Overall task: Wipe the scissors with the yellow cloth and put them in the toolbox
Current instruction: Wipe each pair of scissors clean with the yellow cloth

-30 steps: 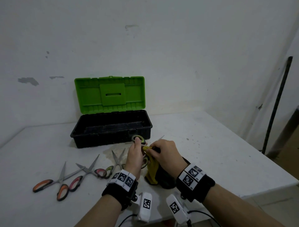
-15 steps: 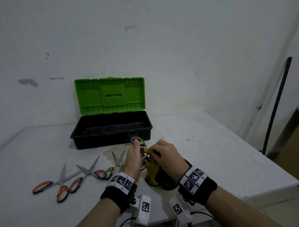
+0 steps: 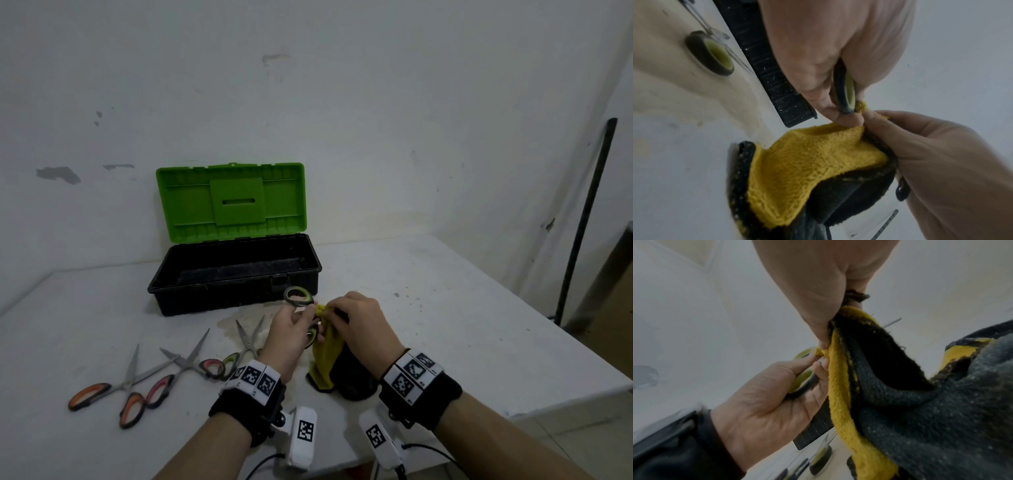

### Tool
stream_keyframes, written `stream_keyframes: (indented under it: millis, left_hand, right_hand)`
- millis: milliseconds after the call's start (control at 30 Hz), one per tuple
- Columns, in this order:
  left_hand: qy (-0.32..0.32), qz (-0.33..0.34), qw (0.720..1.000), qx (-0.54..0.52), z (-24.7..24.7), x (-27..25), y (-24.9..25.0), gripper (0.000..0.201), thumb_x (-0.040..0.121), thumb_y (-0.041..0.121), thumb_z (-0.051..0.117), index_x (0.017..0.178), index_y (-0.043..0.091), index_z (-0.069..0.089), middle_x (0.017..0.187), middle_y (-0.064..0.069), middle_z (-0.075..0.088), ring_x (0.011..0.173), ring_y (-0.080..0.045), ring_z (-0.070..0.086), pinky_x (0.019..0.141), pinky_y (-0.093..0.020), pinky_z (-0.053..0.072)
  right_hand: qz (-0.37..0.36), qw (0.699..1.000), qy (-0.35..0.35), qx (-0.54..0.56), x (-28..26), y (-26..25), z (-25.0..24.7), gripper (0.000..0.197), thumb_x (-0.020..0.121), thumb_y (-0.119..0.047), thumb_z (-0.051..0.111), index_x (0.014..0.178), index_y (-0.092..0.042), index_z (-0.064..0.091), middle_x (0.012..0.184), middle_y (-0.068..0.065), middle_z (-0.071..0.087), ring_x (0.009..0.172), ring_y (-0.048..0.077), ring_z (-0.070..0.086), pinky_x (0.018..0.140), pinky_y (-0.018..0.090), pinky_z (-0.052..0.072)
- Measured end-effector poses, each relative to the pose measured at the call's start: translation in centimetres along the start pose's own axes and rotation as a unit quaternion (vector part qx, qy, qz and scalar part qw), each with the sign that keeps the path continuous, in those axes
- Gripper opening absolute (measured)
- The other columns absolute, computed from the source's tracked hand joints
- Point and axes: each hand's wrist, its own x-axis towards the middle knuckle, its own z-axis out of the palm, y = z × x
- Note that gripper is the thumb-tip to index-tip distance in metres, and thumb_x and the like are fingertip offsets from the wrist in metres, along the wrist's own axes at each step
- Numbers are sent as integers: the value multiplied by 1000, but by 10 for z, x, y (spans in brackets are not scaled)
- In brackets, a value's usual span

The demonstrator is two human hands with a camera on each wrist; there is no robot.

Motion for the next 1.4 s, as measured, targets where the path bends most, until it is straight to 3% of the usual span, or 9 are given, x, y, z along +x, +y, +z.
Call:
stream_keyframes:
  millis: [200,400,533,667,867,1000,1167,1300,1400]
  left_hand:
    - [6,-3,1000,24,-4,0,-3,16,105,23,50,109,12,60,89,-8,77,72,-22,67,69,-37,59]
    - [-4,-10,1000,12,-9,-3,-1,21,107,28,41,106,11,53,83,-12,70,59,-16,58,52,-28,48]
    - [-24,3,1000,10,-14,2,0,20,106,29,46,104,10,52,83,-7,57,55,-12,48,47,-23,35]
    - [-25,11,999,-24,-20,10,0,43,90,47,57,106,7,52,81,-4,52,52,-8,38,43,-19,27]
    - [-16,-40,991,-129,-25,15,3,77,80,79,30,97,10,58,70,-2,55,47,-9,33,37,-20,19]
    - [-2,-7,1000,-5,-25,14,8,29,106,36,42,96,11,53,73,-1,54,49,-9,32,40,-20,22]
    - [10,60,987,146,-29,9,10,13,98,25,62,99,12,59,74,9,71,58,-1,54,56,-19,41]
    - [4,52,982,183,-32,10,9,19,94,28,67,111,26,60,89,12,77,96,-2,64,76,-27,45]
    - [-7,47,982,180,-30,9,7,16,95,27,66,110,30,63,89,9,76,93,3,64,75,-25,45]
  right_hand:
    - [39,999,21,2,8,2,-13,20,91,-32,67,90,-14,77,86,2,74,81,16,65,78,26,49]
    - [100,990,40,88,12,11,-25,14,90,-35,68,88,-23,74,82,-11,71,75,-1,61,65,7,44]
    - [131,969,34,206,12,17,-27,10,94,-29,63,87,-25,69,81,-7,70,76,5,64,69,21,52]
    - [178,929,-9,324,10,20,-32,13,102,-32,48,97,-25,58,82,7,62,71,18,57,65,36,48]
    - [274,846,-3,458,10,24,-32,22,105,-29,43,99,-19,62,82,8,56,69,18,55,65,34,48]
    - [352,779,-45,517,10,22,-34,23,97,-28,60,105,-6,62,74,8,58,61,19,58,58,32,51]
    - [306,814,-77,488,13,25,-35,38,88,6,60,121,-11,54,94,13,60,76,24,61,68,38,55]
    - [193,899,-69,388,13,22,-39,25,89,-3,67,112,-9,60,96,11,67,85,21,65,81,37,57]
    - [104,963,-48,244,12,19,-40,13,90,-15,68,101,-21,68,95,-3,70,89,10,66,78,24,54]
